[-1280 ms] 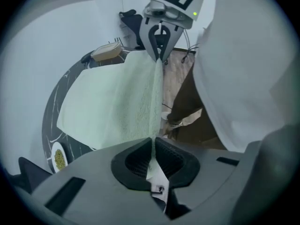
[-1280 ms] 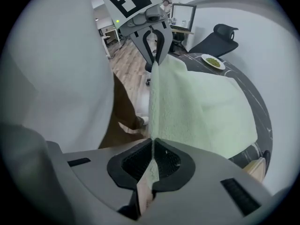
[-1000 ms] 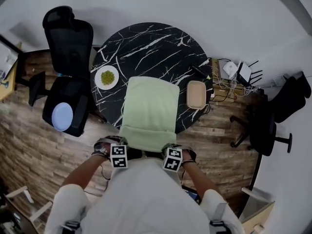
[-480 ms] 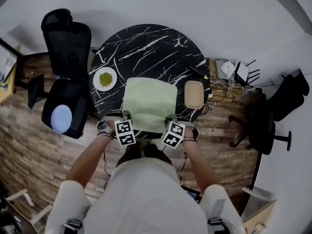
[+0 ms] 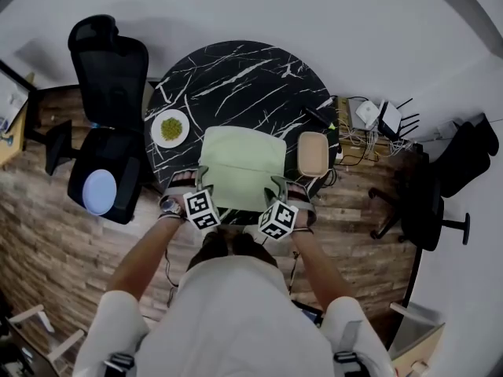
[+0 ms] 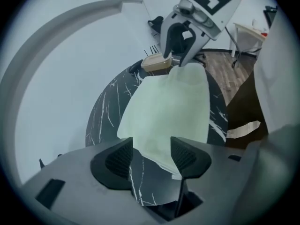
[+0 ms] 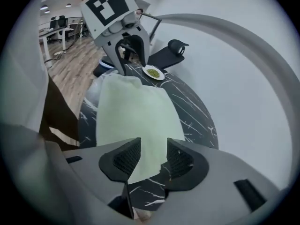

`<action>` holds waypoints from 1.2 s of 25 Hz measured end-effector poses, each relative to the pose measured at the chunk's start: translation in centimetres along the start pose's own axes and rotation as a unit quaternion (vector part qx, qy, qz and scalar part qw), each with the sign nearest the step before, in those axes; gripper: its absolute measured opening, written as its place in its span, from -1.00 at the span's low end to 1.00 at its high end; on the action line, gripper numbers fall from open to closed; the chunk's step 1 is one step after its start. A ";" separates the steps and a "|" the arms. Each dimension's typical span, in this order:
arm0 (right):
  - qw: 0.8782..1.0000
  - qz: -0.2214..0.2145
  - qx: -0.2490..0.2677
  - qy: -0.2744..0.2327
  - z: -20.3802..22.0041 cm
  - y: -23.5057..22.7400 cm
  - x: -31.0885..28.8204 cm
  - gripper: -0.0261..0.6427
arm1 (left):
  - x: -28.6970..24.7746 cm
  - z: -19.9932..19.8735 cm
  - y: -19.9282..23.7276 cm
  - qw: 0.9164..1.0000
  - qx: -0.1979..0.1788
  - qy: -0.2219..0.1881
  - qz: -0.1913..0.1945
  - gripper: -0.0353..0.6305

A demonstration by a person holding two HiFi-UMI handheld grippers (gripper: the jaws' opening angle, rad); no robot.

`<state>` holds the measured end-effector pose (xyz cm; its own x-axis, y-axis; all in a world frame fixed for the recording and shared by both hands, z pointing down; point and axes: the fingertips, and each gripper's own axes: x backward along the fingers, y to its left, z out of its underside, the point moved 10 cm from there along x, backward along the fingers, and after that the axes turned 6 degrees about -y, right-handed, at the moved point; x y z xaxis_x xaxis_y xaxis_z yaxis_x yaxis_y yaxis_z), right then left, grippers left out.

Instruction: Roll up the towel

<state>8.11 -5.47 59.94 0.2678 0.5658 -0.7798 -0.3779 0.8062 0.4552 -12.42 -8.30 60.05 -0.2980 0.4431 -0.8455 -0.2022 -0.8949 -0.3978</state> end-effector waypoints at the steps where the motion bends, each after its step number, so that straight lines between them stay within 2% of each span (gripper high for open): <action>1: 1.000 -0.015 0.006 -0.003 0.0 1.2 0.3 -0.44 | 0.2 0.0 -0.9 1.000 -0.004 -0.003 0.011 -0.19; 7: 0.995 -0.088 0.045 -0.013 -0.2 9.1 0.7 -0.44 | -0.5 0.0 -8.0 0.993 -0.074 0.002 0.092 -0.20; 10: 0.994 -0.097 0.049 0.004 0.2 10.1 -0.6 -0.44 | -1.8 0.4 -9.0 0.991 -0.083 0.023 0.103 -0.20; 13: 0.991 -0.116 0.052 0.032 1.5 9.9 -1.7 -0.44 | -3.1 1.8 -9.0 0.989 -0.077 0.056 0.111 -0.22; 16: 0.990 -0.121 0.054 0.045 2.9 9.7 -2.1 -0.45 | -3.5 3.3 -9.1 0.988 -0.073 0.074 0.111 -0.33; 22: 0.988 -0.130 0.066 0.050 3.1 9.1 -2.9 -0.57 | -3.3 3.9 -8.9 0.991 -0.065 0.074 0.090 -0.58; 25: 0.988 -0.129 0.067 0.048 2.9 8.5 -2.9 -0.73 | -3.1 3.9 -8.4 0.992 -0.060 0.069 0.083 -0.75; 30: 0.990 -0.130 0.050 0.038 2.9 8.0 -2.0 -0.83 | -2.3 3.9 -8.3 0.993 -0.050 0.058 0.086 -0.80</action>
<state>7.12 0.32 66.37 0.2760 0.3258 -0.9043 -0.2141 0.9380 0.2726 -13.73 -1.74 66.73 -0.2087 0.2793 -0.9373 -0.0617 -0.9602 -0.2724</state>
